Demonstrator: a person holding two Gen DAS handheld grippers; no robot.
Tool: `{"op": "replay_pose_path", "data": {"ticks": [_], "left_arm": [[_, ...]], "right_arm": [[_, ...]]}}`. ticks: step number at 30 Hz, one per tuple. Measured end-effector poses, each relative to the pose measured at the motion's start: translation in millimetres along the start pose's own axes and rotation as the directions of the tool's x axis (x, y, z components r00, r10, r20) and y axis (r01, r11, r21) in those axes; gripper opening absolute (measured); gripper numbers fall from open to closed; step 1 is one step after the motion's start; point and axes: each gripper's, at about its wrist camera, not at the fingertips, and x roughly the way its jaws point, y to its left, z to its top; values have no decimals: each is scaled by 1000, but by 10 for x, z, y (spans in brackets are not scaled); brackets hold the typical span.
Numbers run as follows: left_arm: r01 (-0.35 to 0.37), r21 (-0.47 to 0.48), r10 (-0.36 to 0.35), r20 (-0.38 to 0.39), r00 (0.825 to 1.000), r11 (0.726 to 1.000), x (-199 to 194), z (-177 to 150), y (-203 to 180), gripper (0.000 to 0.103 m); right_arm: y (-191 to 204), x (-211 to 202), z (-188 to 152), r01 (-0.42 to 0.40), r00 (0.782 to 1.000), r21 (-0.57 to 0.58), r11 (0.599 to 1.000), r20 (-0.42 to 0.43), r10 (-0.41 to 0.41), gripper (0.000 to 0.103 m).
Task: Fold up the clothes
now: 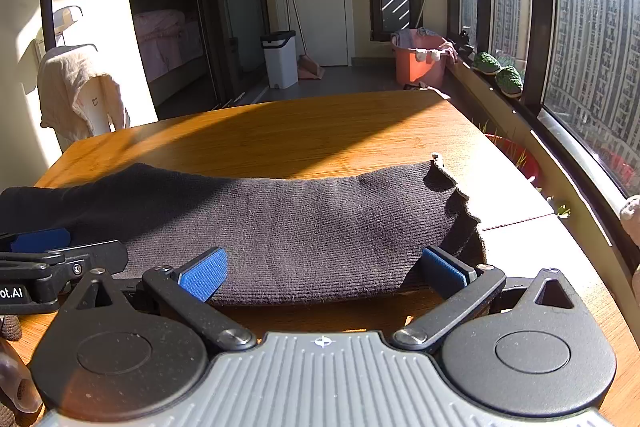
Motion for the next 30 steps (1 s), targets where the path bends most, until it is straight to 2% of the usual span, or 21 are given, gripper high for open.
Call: {"op": "replay_pose_path", "data": {"ticks": [13, 20, 23, 27, 30], "left_arm": [[1, -1, -1, 0, 1000, 1000, -3, -4, -4, 103], [-9, 11, 9, -4, 1000, 1000, 1, -5, -24, 103], [-14, 18, 14, -6, 1000, 1000, 3, -8, -40, 103], [-2, 6, 2, -6, 1000, 1000, -28, -20, -23, 103], [-15, 2, 16, -28, 999, 1000, -60, 3, -75, 103]], "right_arm": [[4, 11, 3, -2, 1000, -8, 1000, -7, 2, 103], [88, 52, 20, 18, 999, -79, 997, -46, -21, 103], [16, 14, 20, -23, 999, -43, 999, -29, 22, 103], [-254, -142, 24, -134, 991, 65, 989, 10, 134, 103], [-464, -273, 80, -98, 993, 87, 991, 72, 92, 103]]}}
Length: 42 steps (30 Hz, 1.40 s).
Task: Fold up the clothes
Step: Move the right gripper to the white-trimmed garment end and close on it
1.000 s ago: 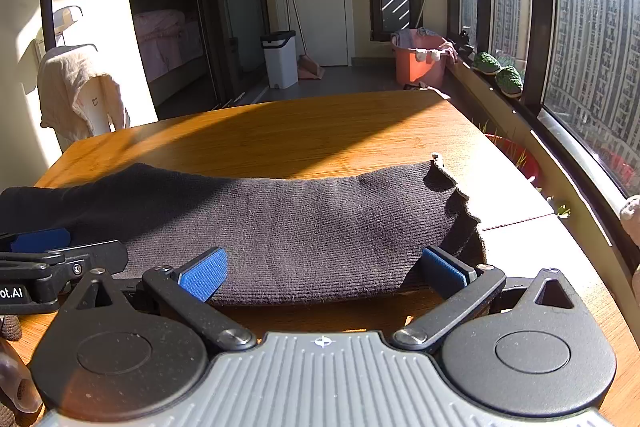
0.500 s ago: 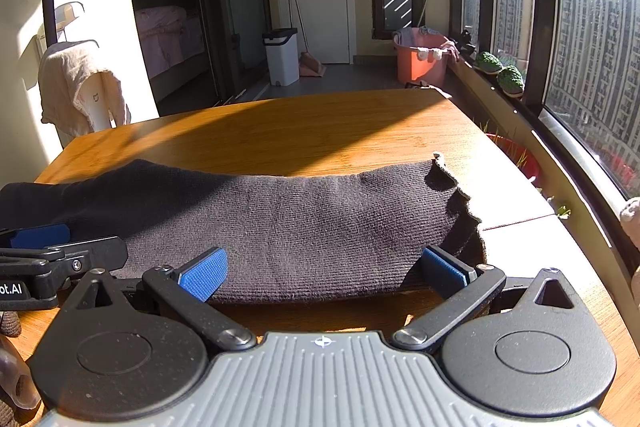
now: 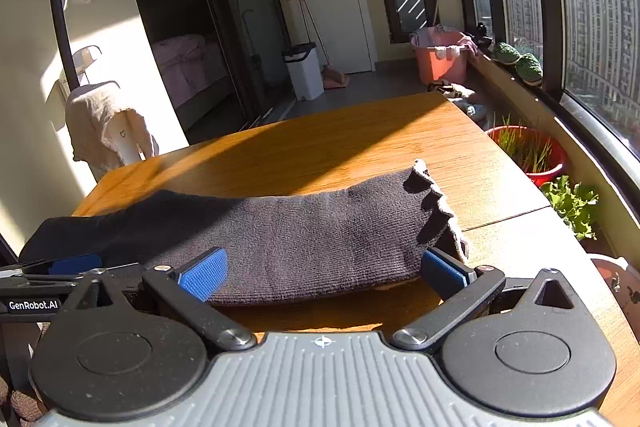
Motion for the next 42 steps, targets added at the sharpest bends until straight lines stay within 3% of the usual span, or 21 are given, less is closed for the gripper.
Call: {"op": "replay_pose_path", "data": {"ticks": [4, 6, 9, 14, 18, 23, 26, 30, 37, 42], "left_arm": [[64, -80, -68, -39, 997, 995, 1, 104, -146, 103], [64, -97, -70, -61, 996, 993, 48, 134, -261, 103], [71, -61, -75, -82, 994, 996, 134, 154, -470, 103], [36, -1, -36, -109, 993, 999, 245, 167, -637, 103], [33, 2, -33, -113, 993, 999, 265, 171, -648, 103], [27, 19, -25, -113, 993, 999, 261, 162, -659, 103], [23, 29, -19, -110, 994, 999, 256, 159, -669, 103], [23, 35, -19, -110, 994, 999, 243, 160, -689, 103], [21, 32, -18, -105, 994, 999, 242, 169, -661, 103], [59, 34, -57, -67, 996, 998, 162, 198, -662, 103]], "right_arm": [[-322, -32, 153, 58, 997, 46, 997, 51, -60, 103], [-487, -16, 194, 53, 997, 103, 993, 52, -59, 99], [-618, 0, 207, 28, 999, 140, 990, 42, -34, 83], [-579, 23, 108, 48, 998, 84, 995, 34, -51, 75], [-527, 124, 25, 41, 999, 65, 997, -8, -41, 51], [-442, 120, 25, 43, 999, 21, 999, 11, -43, 37], [-373, 111, 13, 44, 999, -24, 999, 18, -43, 21], [-347, 109, 20, 61, 998, -39, 997, 22, -60, 9], [-334, 50, 132, 50, 997, -48, 998, 54, -47, 5], [-345, 74, 184, 71, 996, -44, 996, 53, -69, 5]]}}
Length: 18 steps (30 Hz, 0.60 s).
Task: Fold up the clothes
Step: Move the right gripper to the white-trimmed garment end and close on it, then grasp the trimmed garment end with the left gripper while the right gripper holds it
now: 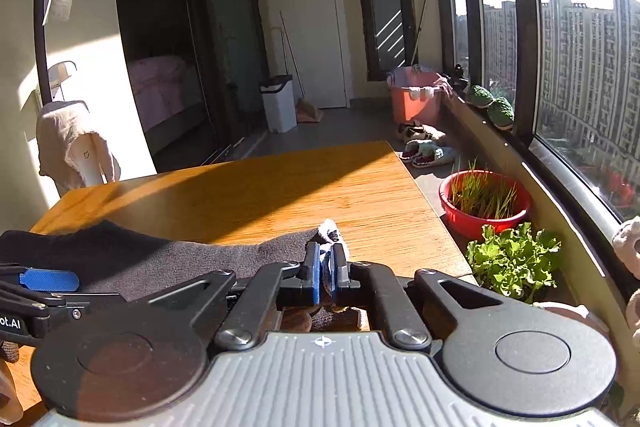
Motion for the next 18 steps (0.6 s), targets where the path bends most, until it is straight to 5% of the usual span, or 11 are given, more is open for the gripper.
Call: {"op": "replay_pose_path", "data": {"ticks": [4, 9, 11, 14, 17, 18], "left_arm": [[24, 66, -27, 47, 999, 998, -80, 0, -84, 103], [101, 89, -105, 37, 994, 991, 9, -25, -209, 103], [124, 76, -126, 24, 992, 989, 70, -29, -233, 103], [151, 60, -153, 16, 988, 987, 101, 0, -223, 103], [169, 48, -170, 15, 985, 984, 94, 35, -190, 102], [169, 40, -170, 18, 985, 985, 89, 74, -164, 101]], "right_arm": [[-253, -23, 6, 13, 1000, 133, 991, -27, -9, 8], [-485, -91, -104, -75, 995, 284, 956, -41, 90, 41], [-502, -36, -154, -94, 992, 313, 945, -54, 116, 42], [-452, 103, -187, -110, 987, 320, 941, -78, 142, 42], [-249, 47, -150, -99, 995, 213, 972, 1, 101, 9], [-113, -21, -124, -88, 996, 126, 988, 39, 84, 9]]}}
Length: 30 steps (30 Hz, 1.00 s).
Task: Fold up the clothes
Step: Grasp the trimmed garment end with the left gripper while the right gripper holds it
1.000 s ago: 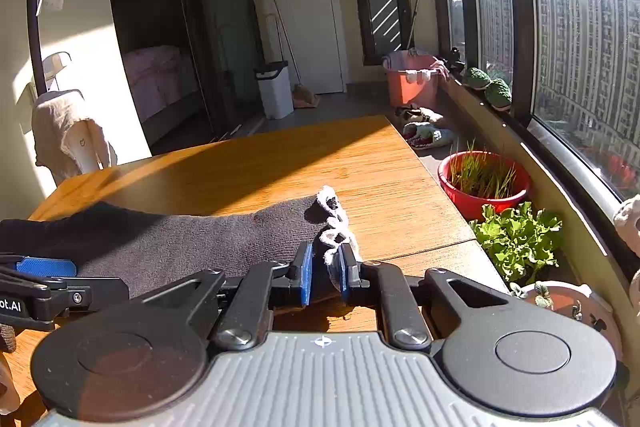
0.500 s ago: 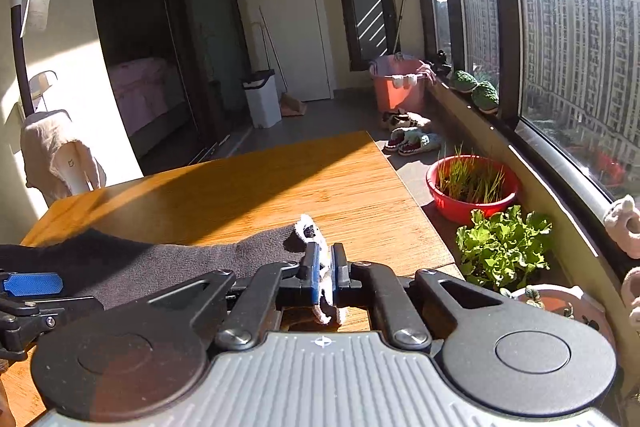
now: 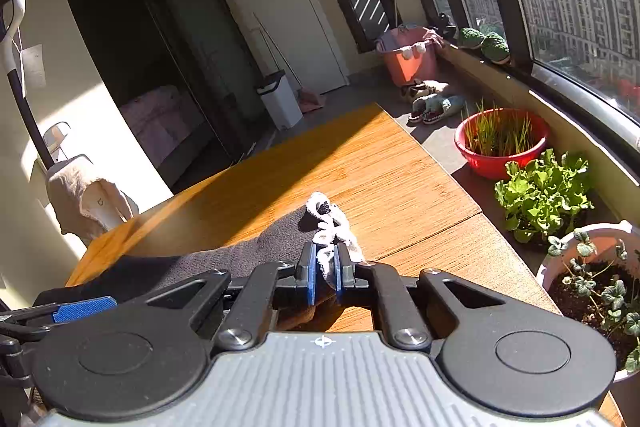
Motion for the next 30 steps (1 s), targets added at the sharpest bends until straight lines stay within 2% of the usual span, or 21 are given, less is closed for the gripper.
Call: {"op": "replay_pose_path", "data": {"ticks": [1, 3, 4, 6, 10, 12, 14, 16, 18, 21, 22, 23, 26, 30], "left_arm": [[1, -16, -1, 3, 1000, 1000, -10, 49, 34, 99], [19, -54, -18, 7, 1000, 998, -8, 149, 96, 91], [33, -74, -32, 8, 999, 997, 4, 199, 123, 87], [50, -90, -49, 13, 999, 995, 47, 284, 127, 87], [50, -43, -49, 9, 999, 998, 206, 386, 4, 77], [65, -31, -65, -11, 998, 997, 308, 402, -44, 72], [32, 15, -32, -22, 999, 999, 419, 401, -98, 63], [-14, 71, 16, -29, 999, 997, 529, 393, -152, 57], [-63, 126, 68, -31, 997, 990, 614, 350, -151, 56], [-80, 144, 86, -36, 996, 986, 665, 288, -132, 57], [-81, 143, 87, -38, 995, 986, 683, 278, -117, 57], [-81, 143, 87, -41, 995, 986, 700, 268, -102, 57], [-123, 164, 128, -25, 991, 979, 697, 263, -79, 57], [-141, 114, 144, -23, 989, 984, 713, 372, 78, 60]], "right_arm": [[148, -40, 3, -3, 1000, -87, 996, 22, 5, 8], [384, -63, -28, -40, 999, -198, 979, 15, 44, 7], [480, -56, -59, -54, 998, -237, 970, 1, 56, 7], [618, -13, -121, -76, 997, -284, 956, -29, 71, 7], [725, 126, -224, -106, 991, -293, 950, -105, 78, 7], [732, 115, -207, -109, 992, -292, 950, -98, 83, 7], [698, 91, -186, -101, 992, -289, 952, -97, 76, 7], [594, 17, -161, -102, 992, -266, 959, -94, 79, 7], [447, -91, -133, -76, 995, -233, 970, -74, 60, 9], [181, -177, -61, -20, 999, -135, 991, -42, 14, 10], [102, -165, -35, 15, 999, -99, 995, -32, -18, 15], [42, -154, -16, 54, 998, -68, 996, -16, -55, 29], [-186, -29, 46, 88, 995, 22, 996, -46, -87, 31], [-283, 113, 17, 51, 993, 79, 996, -107, -43, 31]]}}
